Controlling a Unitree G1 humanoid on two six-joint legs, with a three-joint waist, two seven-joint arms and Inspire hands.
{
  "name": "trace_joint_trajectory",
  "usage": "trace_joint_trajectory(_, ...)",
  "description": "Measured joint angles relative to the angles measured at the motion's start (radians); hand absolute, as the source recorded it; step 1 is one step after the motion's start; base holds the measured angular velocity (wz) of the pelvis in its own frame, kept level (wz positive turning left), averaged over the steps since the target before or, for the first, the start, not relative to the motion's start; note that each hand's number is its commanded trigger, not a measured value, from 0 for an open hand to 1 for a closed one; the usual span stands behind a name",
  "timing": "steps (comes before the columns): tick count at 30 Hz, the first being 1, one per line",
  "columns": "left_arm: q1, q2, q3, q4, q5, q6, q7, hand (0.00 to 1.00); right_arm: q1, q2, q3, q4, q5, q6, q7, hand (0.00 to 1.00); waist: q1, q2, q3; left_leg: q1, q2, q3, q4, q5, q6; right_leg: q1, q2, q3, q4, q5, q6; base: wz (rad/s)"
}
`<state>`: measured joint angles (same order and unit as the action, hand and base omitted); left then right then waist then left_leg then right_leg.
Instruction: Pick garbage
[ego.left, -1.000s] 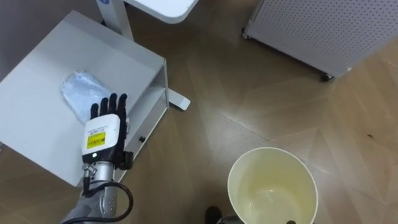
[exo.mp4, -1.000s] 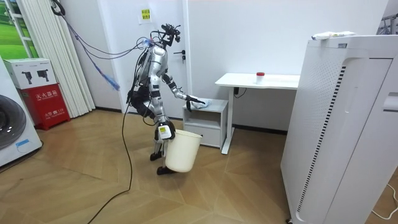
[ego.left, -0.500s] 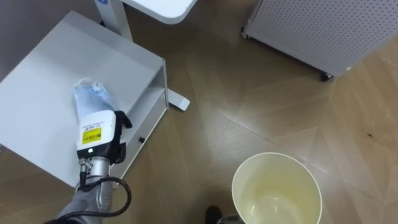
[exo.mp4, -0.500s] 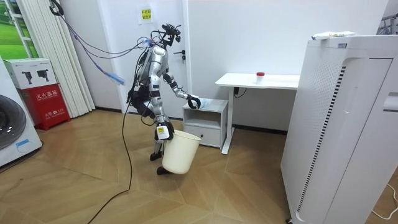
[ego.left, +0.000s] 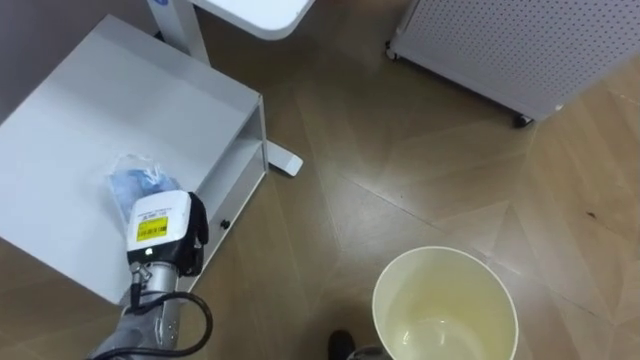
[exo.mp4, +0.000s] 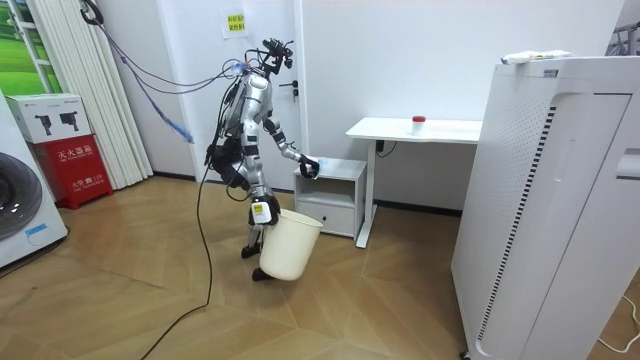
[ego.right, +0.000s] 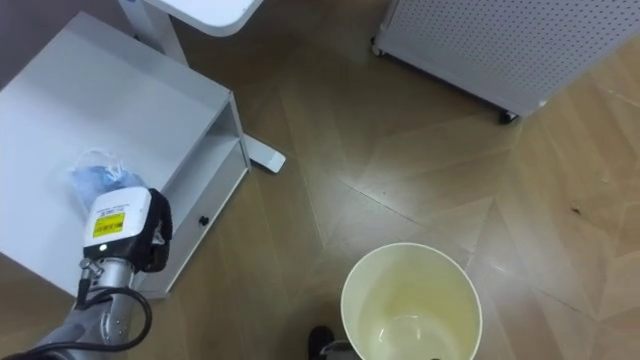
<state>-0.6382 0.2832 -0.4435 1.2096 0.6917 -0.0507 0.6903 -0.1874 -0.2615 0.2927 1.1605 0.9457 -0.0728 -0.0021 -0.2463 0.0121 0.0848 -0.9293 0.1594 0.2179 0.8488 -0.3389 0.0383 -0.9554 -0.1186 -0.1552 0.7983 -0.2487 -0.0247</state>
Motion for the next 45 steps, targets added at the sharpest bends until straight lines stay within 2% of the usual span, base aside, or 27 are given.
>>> trace_joint_trajectory(5, 0.001, 0.000, 0.000, 0.001, -0.015, -0.012, 0.001, 1.00, 0.000, 0.000, 0.002, -0.004, 0.010, -0.002, -0.010, 1.00, 0.005, 0.000, 0.0003, 0.000, 0.000, 0.000, 0.001, 0.000, 0.000, 0.000, 0.000, 0.000, 0.002, 0.000, 0.000, 0.00)
trace_joint_trajectory(8, 0.005, -0.001, 0.000, 0.000, -0.080, -0.045, 0.003, 1.00, 0.000, 0.007, 0.006, 0.001, 0.010, -0.022, -0.019, 1.00, 0.010, 0.001, 0.0005, 0.005, 0.001, 0.001, 0.002, 0.000, 0.000, 0.005, 0.009, 0.002, 0.001, 0.001, -0.001, 0.00)
trace_joint_trajectory(11, 0.010, -0.015, 0.012, -0.014, -0.167, -0.081, 0.003, 1.00, 0.002, 0.007, 0.034, 0.003, 0.009, -0.048, -0.030, 1.00, 0.015, 0.002, 0.0011, 0.021, -0.001, 0.000, -0.005, 0.000, 0.000, 0.020, 0.002, 0.001, -0.003, 0.000, 0.000, 0.00)
trace_joint_trajectory(14, 0.037, -0.046, 0.027, -0.066, -0.279, -0.124, 0.003, 1.00, 0.002, 0.021, 0.038, 0.014, 0.010, -0.079, -0.040, 1.00, 0.035, 0.002, 0.0011, 0.053, -0.005, 0.006, -0.026, 0.002, -0.002, 0.049, -0.002, 0.000, -0.020, 0.001, 0.001, 0.00)
trace_joint_trajectory(16, 0.087, -0.076, 0.029, -0.137, -0.400, -0.161, -0.006, 1.00, 0.001, 0.037, 0.038, 0.016, 0.010, -0.099, -0.041, 1.00, 0.050, -0.001, -0.0005, 0.087, -0.013, 0.019, -0.058, 0.007, -0.004, 0.070, -0.004, 0.009, -0.036, 0.003, 0.003, -0.03)
trace_joint_trajectory(17, 0.100, -0.087, 0.028, -0.156, -0.428, -0.165, -0.014, 1.00, 0.001, 0.039, 0.039, 0.014, 0.009, -0.104, -0.041, 1.00, 0.053, -0.002, -0.0006, 0.097, -0.015, 0.021, -0.069, 0.010, -0.004, 0.077, -0.004, 0.013, -0.041, 0.004, 0.005, -0.06)
trace_joint_trajectory(19, 0.162, -0.129, 0.025, -0.228, -0.537, -0.187, -0.066, 1.00, 0.001, 0.057, 0.039, 0.019, 0.010, -0.125, -0.041, 1.00, 0.061, -0.006, -0.0026, 0.131, -0.018, 0.030, -0.094, 0.013, -0.007, 0.105, -0.004, 0.017, -0.061, 0.005, 0.006, -0.05)
trace_joint_trajectory(20, 0.173, -0.137, 0.023, -0.241, -0.575, -0.195, -0.084, 1.00, 0.000, 0.066, 0.040, 0.018, 0.010, -0.127, -0.041, 1.00, 0.062, -0.009, -0.0036, 0.136, -0.018, 0.030, -0.096, 0.014, -0.008, 0.111, -0.002, 0.016, -0.066, 0.005, 0.006, 0.00)
trace_joint_trajectory(22, 0.201, -0.186, -0.003, -0.259, -0.705, -0.207, -0.169, 1.00, -0.008, 0.093, 0.047, 0.014, 0.022, -0.133, -0.040, 1.00, 0.064, -0.026, -0.0139, 0.148, -0.024, 0.029, -0.101, 0.017, -0.013, 0.121, -0.001, 0.017, -0.075, 0.005, 0.006, 0.00)
trace_joint_trajectory(24, 0.229, -0.213, -0.036, -0.260, -0.792, -0.210, -0.245, 1.00, -0.009, 0.110, 0.080, 0.015, 0.031, -0.145, -0.039, 1.00, 0.066, -0.032, -0.0171, 0.165, -0.025, 0.029, -0.113, 0.018, -0.014, 0.140, 0.001, 0.015, -0.090, 0.005, 0.007, 0.00)
trace_joint_trajectory(27, 0.288, -0.254, -0.085, -0.260, -0.874, -0.210, -0.376, 1.00, -0.005, 0.120, 0.126, 0.013, 0.024, -0.143, -0.017, 1.00, 0.077, -0.045, -0.0211, 0.207, -0.031, 0.039, -0.142, 0.019, -0.015, 0.179, 0.000, 0.016, -0.117, 0.008, 0.012, -0.02)
trace_joint_trajectory(28, 0.313, -0.266, -0.108, -0.261, -0.891, -0.210, -0.422, 1.00, 0.007, 0.123, 0.138, 0.004, 0.023, -0.140, 0.000, 1.00, 0.088, -0.053, -0.0257, 0.225, -0.032, 0.046, -0.155, 0.021, -0.014, 0.192, 0.000, 0.019, -0.126, 0.009, 0.014, -0.04)
trace_joint_trajectory(31, 0.348, -0.278, -0.154, -0.261, -0.931, -0.196, -0.521, 1.00, 0.008, 0.135, 0.158, -0.005, 0.024, -0.130, 0.031, 1.00, 0.094, -0.057, -0.0279, 0.248, -0.033, 0.045, -0.168, 0.023, -0.011, 0.221, -0.002, 0.016, -0.145, 0.013, 0.020, 0.01)
trace_joint_trajectory(35, 0.354, -0.286, -0.198, -0.261, -0.954, -0.176, -0.594, 1.00, 0.001, 0.145, 0.160, -0.003, 0.019, -0.118, 0.053, 1.00, 0.094, -0.056, -0.0280, 0.256, -0.038, 0.045, -0.181, 0.029, -0.003, 0.232, -0.001, 0.017, -0.159, 0.022, 0.029, 0.02)
trace_joint_trajectory(37, 0.359, -0.286, -0.230, -0.262, -0.962, -0.158, -0.634, 1.00, 0.001, 0.146, 0.159, -0.003, 0.021, -0.106, 0.069, 1.00, 0.097, -0.056, -0.0281, 0.274, -0.048, 0.056, -0.195, 0.031, 0.001, 0.236, -0.003, 0.033, -0.162, 0.026, 0.036, -0.08)
trace_joint_trajectory(38, 0.361, -0.287, -0.233, -0.263, -0.963, -0.152, -0.644, 0.94, 0.001, 0.146, 0.159, -0.003, 0.021, -0.104, 0.070, 1.00, 0.097, -0.056, -0.0281, 0.277, -0.049, 0.059, -0.198, 0.031, 0.002, 0.236, -0.003, 0.039, -0.162, 0.027, 0.037, -0.14)
trace_joint_trajectory(39, 0.364, -0.287, -0.238, -0.263, -0.964, -0.142, -0.662, 0.64, 0.001, 0.147, 0.159, -0.003, 0.021, -0.101, 0.073, 1.00, 0.097, -0.056, -0.0282, 0.281, -0.050, 0.066, -0.205, 0.031, 0.002, 0.236, -0.003, 0.044, -0.162, 0.027, 0.039, -0.11)
trace_joint_trajectory(40, 0.370, -0.287, -0.239, -0.268, -0.964, -0.136, -0.673, 0.07, 0.002, 0.147, 0.158, -0.003, 0.022, -0.101, 0.077, 1.00, 0.097, -0.056, -0.0282, 0.283, -0.050, 0.069, -0.209, 0.032, 0.003, 0.236, -0.003, 0.046, -0.165, 0.029, 0.040, -0.09)
trace_joint_trajectory(41, 0.373, -0.287, -0.239, -0.270, -0.964, -0.136, -0.679, 0.00, 0.003, 0.147, 0.157, -0.003, 0.022, -0.100, 0.079, 1.00, 0.098, -0.056, -0.0283, 0.283, -0.049, 0.070, -0.211, 0.032, 0.003, 0.236, -0.002, 0.046, -0.167, 0.031, 0.039, -0.05)
trace_joint_trajectory(44, 0.376, -0.287, -0.247, -0.271, -0.963, -0.126, -0.704, 0.00, 0.009, 0.147, 0.158, -0.003, 0.027, -0.100, 0.082, 1.00, 0.110, -0.055, -0.0298, 0.284, -0.048, 0.070, -0.216, 0.033, 0.004, 0.236, 0.000, 0.045, -0.173, 0.037, 0.037, -0.02)
trace_joint_trajectory(45, 0.380, -0.288, -0.248, -0.271, -0.956, -0.125, -0.705, 0.00, 0.011, 0.147, 0.158, 0.001, 0.027, -0.101, 0.082, 1.00, 0.114, -0.055, -0.0332, 0.285, -0.048, 0.070, -0.216, 0.033, 0.004, 0.236, 0.000, 0.044, -0.173, 0.037, 0.036, 0.00)
